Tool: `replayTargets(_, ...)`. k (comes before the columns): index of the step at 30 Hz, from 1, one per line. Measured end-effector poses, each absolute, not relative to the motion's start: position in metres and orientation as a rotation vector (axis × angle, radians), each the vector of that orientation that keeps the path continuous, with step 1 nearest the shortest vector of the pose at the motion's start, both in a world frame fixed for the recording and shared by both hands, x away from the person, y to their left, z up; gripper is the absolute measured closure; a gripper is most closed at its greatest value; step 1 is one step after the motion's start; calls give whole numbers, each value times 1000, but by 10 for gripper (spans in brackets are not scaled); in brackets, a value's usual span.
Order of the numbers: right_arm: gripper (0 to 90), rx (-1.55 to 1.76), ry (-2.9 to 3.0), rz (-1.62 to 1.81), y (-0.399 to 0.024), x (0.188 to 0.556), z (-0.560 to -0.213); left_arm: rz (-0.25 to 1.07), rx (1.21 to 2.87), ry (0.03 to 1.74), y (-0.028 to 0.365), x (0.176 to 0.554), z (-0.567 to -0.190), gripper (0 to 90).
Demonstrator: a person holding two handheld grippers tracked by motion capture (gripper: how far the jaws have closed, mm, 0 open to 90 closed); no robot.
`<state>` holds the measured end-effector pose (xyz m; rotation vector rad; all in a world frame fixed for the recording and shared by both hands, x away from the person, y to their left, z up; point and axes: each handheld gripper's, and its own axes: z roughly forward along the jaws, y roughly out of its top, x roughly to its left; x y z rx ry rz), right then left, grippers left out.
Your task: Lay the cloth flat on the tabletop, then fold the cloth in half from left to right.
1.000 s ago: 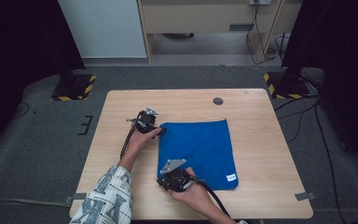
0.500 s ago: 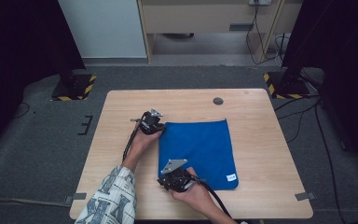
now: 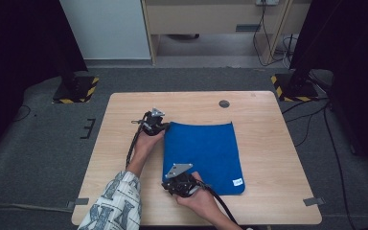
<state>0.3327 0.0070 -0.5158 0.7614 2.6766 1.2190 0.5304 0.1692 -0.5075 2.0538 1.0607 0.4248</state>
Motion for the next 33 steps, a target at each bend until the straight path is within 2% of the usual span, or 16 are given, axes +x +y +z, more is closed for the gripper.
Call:
replayTargets(10, 854, 741, 2636, 1261, 12, 329, -500, 451, 2021, 1069, 180, 525, -489, 869)
replayTargets(33, 872, 700, 2594, 1324, 37, 320, -493, 445, 2002, 1094, 204, 519, -473, 873)
